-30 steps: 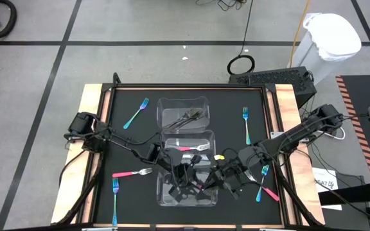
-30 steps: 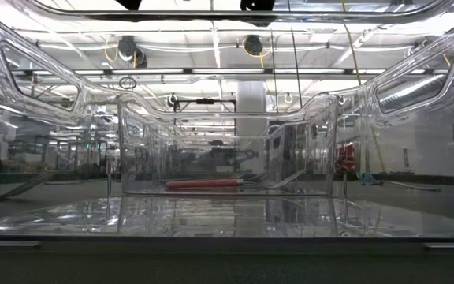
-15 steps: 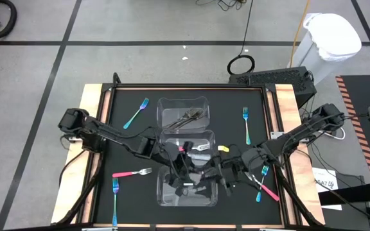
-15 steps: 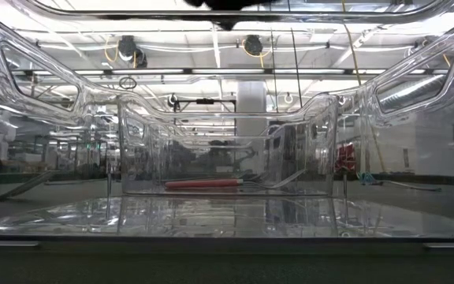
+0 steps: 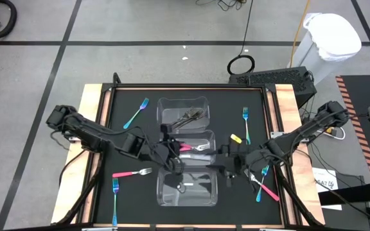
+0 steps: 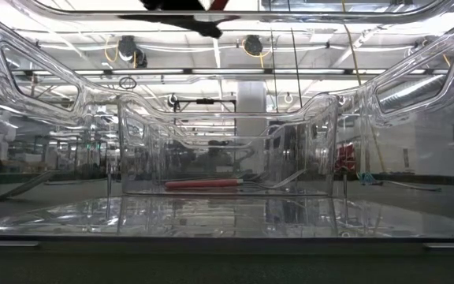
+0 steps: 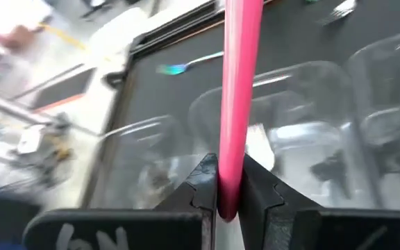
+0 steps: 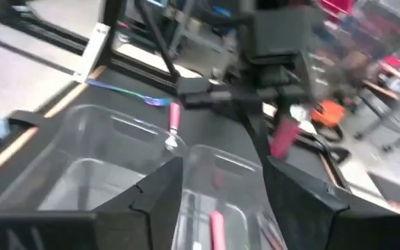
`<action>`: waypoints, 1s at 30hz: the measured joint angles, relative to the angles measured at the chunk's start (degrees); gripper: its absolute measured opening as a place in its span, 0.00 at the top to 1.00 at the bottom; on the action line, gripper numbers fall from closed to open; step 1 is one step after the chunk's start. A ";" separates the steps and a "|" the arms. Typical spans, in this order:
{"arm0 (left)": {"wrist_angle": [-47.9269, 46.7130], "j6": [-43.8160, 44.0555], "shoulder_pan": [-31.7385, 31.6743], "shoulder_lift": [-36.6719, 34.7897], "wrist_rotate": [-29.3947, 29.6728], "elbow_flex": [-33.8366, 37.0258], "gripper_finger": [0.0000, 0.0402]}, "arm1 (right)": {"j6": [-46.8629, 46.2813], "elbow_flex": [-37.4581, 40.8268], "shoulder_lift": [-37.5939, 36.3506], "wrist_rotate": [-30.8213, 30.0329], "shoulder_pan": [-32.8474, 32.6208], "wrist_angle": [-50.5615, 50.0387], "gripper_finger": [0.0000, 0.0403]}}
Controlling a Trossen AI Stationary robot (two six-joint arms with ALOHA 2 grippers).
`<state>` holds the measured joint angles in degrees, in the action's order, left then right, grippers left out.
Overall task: Sort silverware by color (type)
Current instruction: Put the middle pink fork into the middle transparent bin
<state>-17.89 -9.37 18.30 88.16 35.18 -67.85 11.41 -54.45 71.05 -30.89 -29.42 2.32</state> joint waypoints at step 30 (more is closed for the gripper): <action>-13.80 6.08 -1.73 7.82 9.53 -0.04 0.93 | -9.17 -0.01 -2.93 -14.32 0.03 -8.68 0.51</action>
<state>-31.69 -3.29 16.57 95.98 44.72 -67.90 2.24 -54.46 68.12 -45.21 -29.39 -6.36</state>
